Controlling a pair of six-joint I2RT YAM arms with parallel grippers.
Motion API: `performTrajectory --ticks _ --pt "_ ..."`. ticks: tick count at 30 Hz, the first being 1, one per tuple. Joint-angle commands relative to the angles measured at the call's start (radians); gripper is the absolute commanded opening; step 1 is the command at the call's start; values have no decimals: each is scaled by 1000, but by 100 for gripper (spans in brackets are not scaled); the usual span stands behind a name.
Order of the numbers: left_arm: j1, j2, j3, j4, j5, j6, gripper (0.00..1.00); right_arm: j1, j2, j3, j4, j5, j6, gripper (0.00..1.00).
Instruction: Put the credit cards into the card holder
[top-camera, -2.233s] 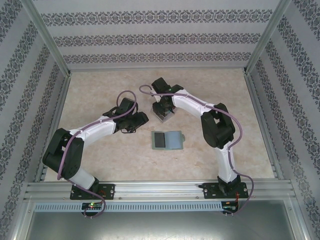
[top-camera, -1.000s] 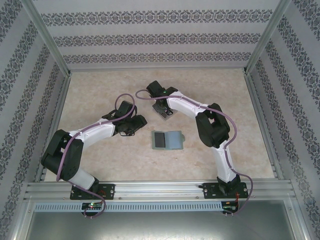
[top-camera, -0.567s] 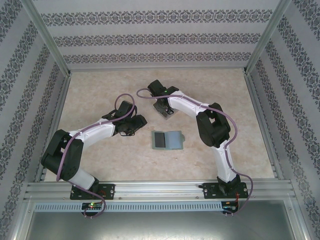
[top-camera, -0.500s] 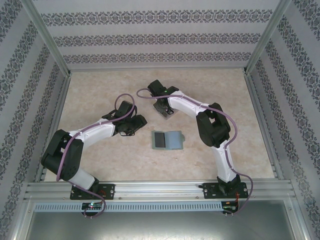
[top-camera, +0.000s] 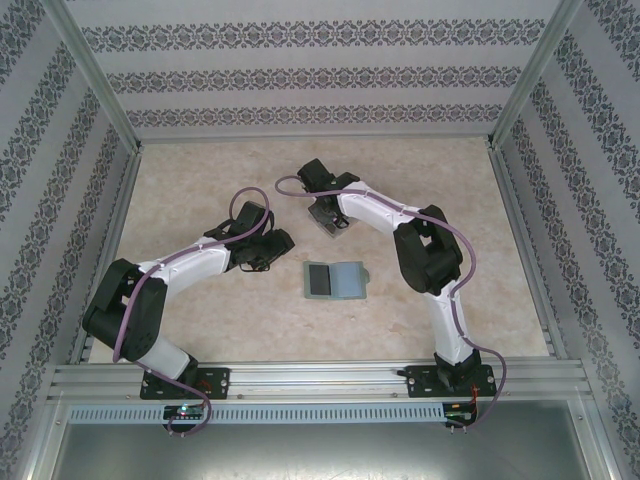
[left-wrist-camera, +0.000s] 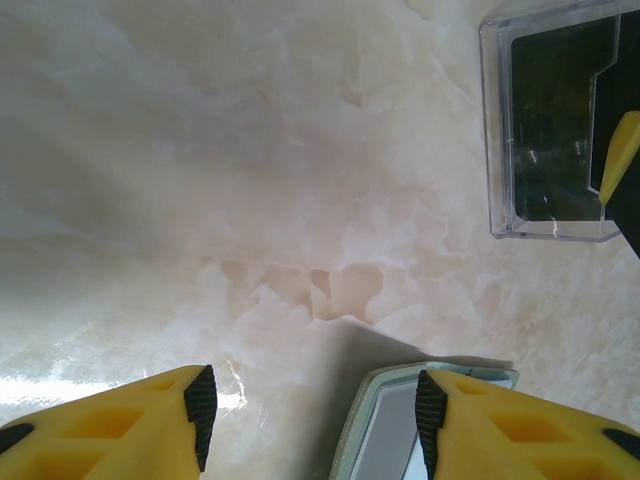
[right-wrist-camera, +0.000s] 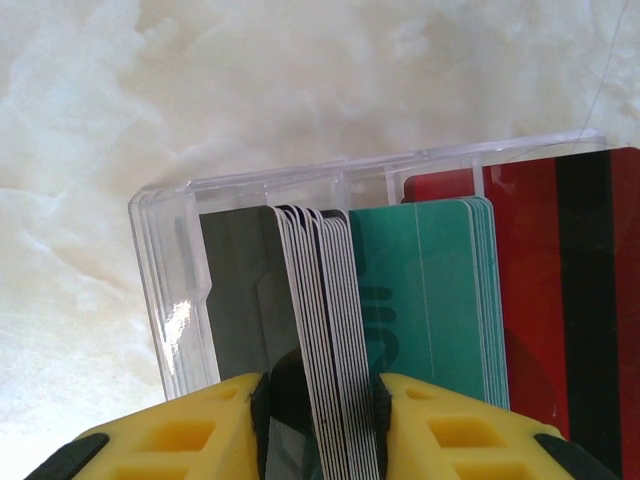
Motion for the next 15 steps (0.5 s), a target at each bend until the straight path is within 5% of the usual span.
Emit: performTrajectory --ticks 1,15 --pt "12 9 7 22 9 -8 57 -11 -43 -11 7 25 15 33" --pt "12 17 6 29 15 -9 57 -17 -39 -12 -2 -37 17 34"
